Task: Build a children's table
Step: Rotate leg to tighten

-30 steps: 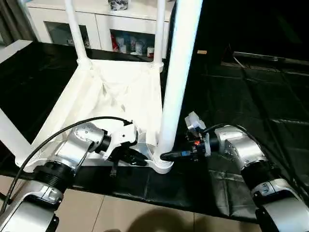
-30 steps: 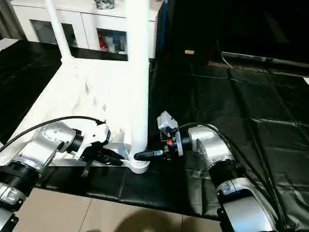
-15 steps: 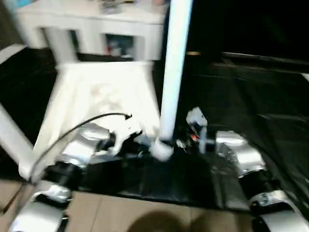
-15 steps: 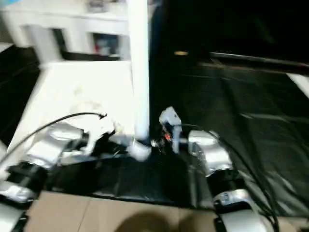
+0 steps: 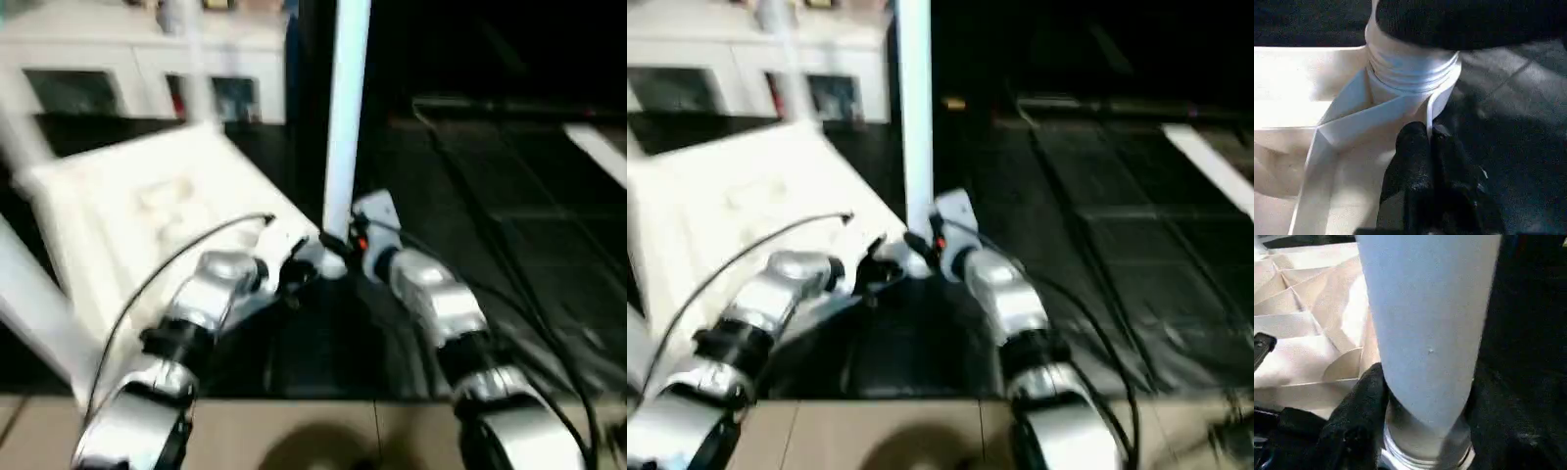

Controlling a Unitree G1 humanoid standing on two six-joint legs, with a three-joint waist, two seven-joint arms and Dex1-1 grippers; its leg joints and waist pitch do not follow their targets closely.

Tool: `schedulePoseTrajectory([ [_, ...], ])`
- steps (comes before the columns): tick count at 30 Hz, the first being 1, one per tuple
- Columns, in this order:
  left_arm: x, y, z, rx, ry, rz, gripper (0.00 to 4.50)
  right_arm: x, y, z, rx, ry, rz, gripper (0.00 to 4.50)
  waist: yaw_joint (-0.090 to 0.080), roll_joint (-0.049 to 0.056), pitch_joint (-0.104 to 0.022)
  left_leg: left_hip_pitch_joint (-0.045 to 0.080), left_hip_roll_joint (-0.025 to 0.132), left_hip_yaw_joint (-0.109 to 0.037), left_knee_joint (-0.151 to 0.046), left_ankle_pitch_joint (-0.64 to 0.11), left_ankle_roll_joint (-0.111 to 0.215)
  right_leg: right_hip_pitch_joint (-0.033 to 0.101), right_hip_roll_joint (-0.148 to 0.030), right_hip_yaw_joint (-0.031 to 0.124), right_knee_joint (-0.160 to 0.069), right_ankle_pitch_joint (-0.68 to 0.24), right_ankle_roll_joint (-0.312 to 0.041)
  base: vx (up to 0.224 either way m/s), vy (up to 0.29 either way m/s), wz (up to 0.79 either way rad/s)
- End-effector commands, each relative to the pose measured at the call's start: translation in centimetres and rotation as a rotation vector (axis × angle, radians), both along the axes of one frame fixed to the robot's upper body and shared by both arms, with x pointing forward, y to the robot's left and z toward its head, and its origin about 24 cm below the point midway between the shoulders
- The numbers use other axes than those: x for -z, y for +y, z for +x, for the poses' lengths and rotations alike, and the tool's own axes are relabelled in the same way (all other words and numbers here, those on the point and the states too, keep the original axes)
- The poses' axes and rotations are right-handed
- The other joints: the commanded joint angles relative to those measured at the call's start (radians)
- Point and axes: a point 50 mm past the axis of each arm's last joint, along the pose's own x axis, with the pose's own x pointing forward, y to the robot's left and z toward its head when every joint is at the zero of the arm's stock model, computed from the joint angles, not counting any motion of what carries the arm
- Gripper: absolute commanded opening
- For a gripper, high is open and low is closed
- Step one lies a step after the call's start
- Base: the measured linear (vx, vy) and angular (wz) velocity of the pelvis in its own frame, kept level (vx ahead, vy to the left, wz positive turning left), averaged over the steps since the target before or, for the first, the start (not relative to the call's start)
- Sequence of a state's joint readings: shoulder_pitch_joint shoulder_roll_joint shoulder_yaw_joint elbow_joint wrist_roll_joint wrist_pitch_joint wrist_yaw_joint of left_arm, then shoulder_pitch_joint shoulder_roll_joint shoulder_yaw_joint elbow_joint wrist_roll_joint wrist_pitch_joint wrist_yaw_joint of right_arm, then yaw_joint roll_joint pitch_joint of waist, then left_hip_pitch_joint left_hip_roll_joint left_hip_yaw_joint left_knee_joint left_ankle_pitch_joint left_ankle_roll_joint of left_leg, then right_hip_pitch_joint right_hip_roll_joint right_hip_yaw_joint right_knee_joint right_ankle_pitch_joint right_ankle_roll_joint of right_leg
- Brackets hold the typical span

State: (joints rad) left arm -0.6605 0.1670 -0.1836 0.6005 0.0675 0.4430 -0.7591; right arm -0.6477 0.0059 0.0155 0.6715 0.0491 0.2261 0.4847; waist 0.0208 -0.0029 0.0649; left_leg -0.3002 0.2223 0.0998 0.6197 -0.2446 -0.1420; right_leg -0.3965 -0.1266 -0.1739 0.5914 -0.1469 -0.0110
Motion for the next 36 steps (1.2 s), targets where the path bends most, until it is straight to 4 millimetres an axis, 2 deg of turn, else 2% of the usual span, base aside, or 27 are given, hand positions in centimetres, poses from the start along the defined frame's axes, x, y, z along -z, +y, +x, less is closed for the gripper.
schedulePoseTrajectory([
  [1,-1.7,-2.2,0.0,0.085,-0.062,-0.075,0.00,0.4,2.9,-1.2,-0.158,0.036,0.044,2.92,0.016,-0.028,-0.057,-0.012,-0.069,0.050,-0.051,-0.262,0.058,0.023,-0.040,0.032,-0.138,-0.798,0.036,0.118,-0.019,0.20],
  [2,-1.6,-1.9,-0.1,0.095,-0.059,-0.075,0.00,0.4,2.6,-1.4,-0.180,0.030,0.055,3.04,0.027,-0.016,-0.075,-0.051,-0.044,0.042,-0.076,-0.169,0.063,0.061,-0.048,0.044,-0.122,-0.733,0.041,0.084,-0.033,-0.09],
  [3,-1.5,-1.5,-0.2,0.110,-0.060,-0.075,0.00,0.3,2.1,-1.6,-0.213,0.021,0.068,3.09,0.035,-0.007,-0.086,-0.050,-0.023,0.039,-0.093,-0.078,0.062,0.059,-0.038,0.056,-0.099,-0.533,-0.016,0.084,-0.033,-0.09],
  [4,-1.5,-1.3,-0.3,0.116,-0.059,-0.073,0.00,0.3,1.9,-1.7,-0.226,0.018,0.072,3.10,0.037,-0.002,-0.090,-0.046,-0.015,0.040,-0.094,-0.034,0.065,0.054,-0.031,0.060,-0.084,-0.418,-0.061,0.061,-0.012,0.05],
  [5,-1.4,-1.0,-0.3,0.126,-0.058,-0.068,0.00,0.4,1.5,-1.8,-0.237,0.016,0.073,3.19,0.031,-0.010,-0.086,-0.054,-0.009,0.045,-0.094,0.008,0.078,0.052,-0.020,0.065,-0.062,-0.266,-0.136,0.000,0.000,0.00],
  [6,-1.4,-0.8,-0.4,0.144,-0.063,-0.064,0.00,0.4,1.1,-1.9,-0.246,0.012,0.072,3.34,0.029,-0.012,-0.085,-0.056,-0.010,0.047,-0.096,0.001,0.081,0.054,-0.015,0.067,-0.057,-0.244,-0.159,0.000,0.000,0.00],
  [7,-1.4,-0.4,-0.5,0.156,-0.057,-0.061,0.00,0.4,0.6,-2.0,-0.258,0.010,0.074,3.48,0.033,-0.012,-0.083,-0.045,-0.013,0.056,-0.094,-0.036,0.091,0.046,-0.012,0.075,-0.058,-0.232,-0.190,0.000,0.000,0.00],
  [8,-1.4,-0.2,-0.5,0.164,-0.053,-0.059,0.00,0.5,0.3,-2.0,-0.265,0.008,0.076,3.55,0.032,-0.013,-0.085,-0.045,-0.010,0.059,-0.094,-0.046,0.100,0.046,-0.014,0.082,-0.052,-0.215,-0.219,0.000,0.000,0.00],
  [10,-1.5,0.2,-0.5,0.181,-0.057,-0.054,0.00,0.4,-0.2,-2.0,-0.275,0.004,0.075,3.59,0.035,-0.008,-0.085,-0.051,-0.009,0.058,-0.095,-0.035,0.106,0.053,-0.014,0.083,-0.049,-0.200,-0.229,0.000,0.000,0.00],
  [11,-1.5,0.6,-0.6,0.192,-0.052,-0.049,0.00,0.4,-0.7,-2.1,-0.290,0.000,0.077,3.81,0.036,-0.008,-0.085,-0.051,-0.008,0.058,-0.095,-0.031,0.103,0.052,-0.014,0.084,-0.048,-0.197,-0.230,0.000,0.000,0.00],
  [14,-1.6,1.0,-0.7,0.222,-0.051,-0.046,0.00,0.2,-1.4,-2.1,-0.313,-0.006,0.079,4.11,0.039,-0.012,-0.083,-0.052,-0.011,0.060,-0.095,-0.041,0.097,0.054,-0.011,0.092,-0.049,-0.211,-0.227,0.000,0.000,0.00],
  [15,-1.6,1.6,-1.0,0.270,-0.041,-0.037,0.00,-0.1,-2.3,-2.2,-0.358,-0.016,0.084,4.24,0.044,-0.015,-0.083,-0.050,-0.012,0.061,-0.095,-0.047,0.095,0.054,-0.010,0.095,-0.050,-0.224,-0.222,0.000,0.000,0.00],
  [16,-1.7,2.1,-1.4,0.332,-0.034,-0.030,0.00,-0.5,-3.1,-2.3,-0.409,-0.028,0.081,4.36,0.044,-0.014,-0.083,-0.050,-0.011,0.062,-0.096,-0.048,0.098,0.052,-0.010,0.098,-0.049,-0.224,-0.224,0.000,0.000,0.00],
  [18,-1.7,2.1,-1.4,0.332,-0.034,-0.030,0.00,-0.5,-3.1,-2.3,-0.409,-0.028,0.081,4.47,0.045,-0.014,-0.084,-0.050,-0.011,0.064,-0.094,-0.048,0.103,0.050,-0.009,0.100,-0.047,-0.215,-0.227,0.000,0.000,0.00],
  [20,-1.8,3.0,-2.1,0.454,-0.006,-0.014,0.00,-1.1,-4.4,-2.5,-0.521,-0.050,0.053,4.47,0.049,-0.013,-0.085,-0.045,-0.008,0.067,-0.092,-0.049,0.106,0.042,-0.007,0.103,-0.044,-0.198,-0.243,0.000,0.000,0.00],
  [22,-1.9,3.1,-2.2,0.482,-0.002,-0.008,0.00,-1.2,-4.6,-2.6,-0.554,-0.053,0.042,4.47,0.055,-0.012,-0.083,-0.044,-0.005,0.069,-0.093,-0.052,0.109,0.039,-0.006,0.104,-0.043,-0.184,-0.256,0.000,0.000,0.00],
  [24,-1.9,3.5,-2.6,0.553,0.005,0.013,0.00,-1.4,-5.0,-2.9,-0.638,-0.059,0.016,4.47,0.068,-0.014,-0.083,-0.045,-0.003,0.073,-0.093,-0.054,0.104,0.040,-0.007,0.106,-0.040,-0.189,-0.252,0.000,0.000,0.00],
  [25,-1.9,3.5,-2.6,0.553,0.005,0.013,0.00,-1.4,-5.0,-2.9,-0.638,-0.059,0.016,4.47,0.068,-0.014,-0.083,-0.045,-0.003,0.073,-0.093,-0.054,0.104,0.040,-0.007,0.106,-0.040,-0.189,-0.252,0.000,0.000,0.00],
  [26,-1.8,3.7,-2.9,0.601,0.010,0.028,0.00,-1.4,-5.2,-3.2,-0.701,-0.047,0.024,4.47,0.072,-0.018,-0.084,-0.043,-0.001,0.077,-0.093,-0.067,0.102,0.039,-0.005,0.106,-0.037,-0.191,-0.252,0.000,0.000,0.00],
  [27,-1.8,3.8,-3.1,0.628,0.014,0.034,0.00,-1.4,-5.3,-3.4,-0.734,-0.038,0.032,4.47,0.074,-0.015,-0.084,-0.042,0.002,0.080,-0.094,-0.073,0.103,0.038,-0.005,0.108,-0.036,-0.184,-0.256,0.000,0.000,0.00],
  [31,-1.6,4.0,-3.8,0.710,0.045,0.038,0.00,-1.3,-5.3,-3.7,-0.826,-0.010,0.049,4.47,0.083,-0.017,-0.085,-0.043,0.005,0.086,-0.093,-0.079,0.093,0.038,-0.007,0.110,-0.033,-0.178,-0.258,0.000,0.000,0.00],
  [33,-1.5,4.1,-4.2,0.751,0.058,0.044,0.00,-1.2,-5.2,-3.7,-0.848,-0.001,0.051,4.13,0.086,-0.018,-0.084,-0.046,0.005,0.086,-0.093,-0.078,0.084,0.038,-0.008,0.111,-0.032,-0.190,-0.251,0.000,0.000,0.00],
  [34,-1.5,4.1,-4.2,0.756,0.060,0.044,0.00,-1.2,-5.2,-3.7,-0.850,-0.001,0.052,4.13,0.089,-0.017,-0.083,-0.042,0.004,0.089,-0.092,-0.084,0.078,0.033,-0.007,0.113,-0.034,-0.197,-0.252,0.000,0.000,0.00],
  [35,-1.4,4.1,-4.5,0.785,0.067,0.050,0.00,-1.2,-5.0,-3.5,-0.864,-0.002,0.055,4.09,0.091,-0.026,-0.082,-0.041,0.004,0.090,-0.092,-0.093,0.074,0.032,-0.007,0.116,-0.032,-0.209,-0.251,0.000,0.000,0.00],
  [36,-1.4,4.1,-4.5,0.788,0.068,0.050,0.00,-1.2,-5.0,-3.5,-0.866,-0.001,0.056,4.00,0.093,-0.023,-0.081,-0.040,0.004,0.091,-0.092,-0.100,0.072,0.030,-0.008,0.117,-0.034,-0.222,-0.249,0.000,0.000,0.00],
])
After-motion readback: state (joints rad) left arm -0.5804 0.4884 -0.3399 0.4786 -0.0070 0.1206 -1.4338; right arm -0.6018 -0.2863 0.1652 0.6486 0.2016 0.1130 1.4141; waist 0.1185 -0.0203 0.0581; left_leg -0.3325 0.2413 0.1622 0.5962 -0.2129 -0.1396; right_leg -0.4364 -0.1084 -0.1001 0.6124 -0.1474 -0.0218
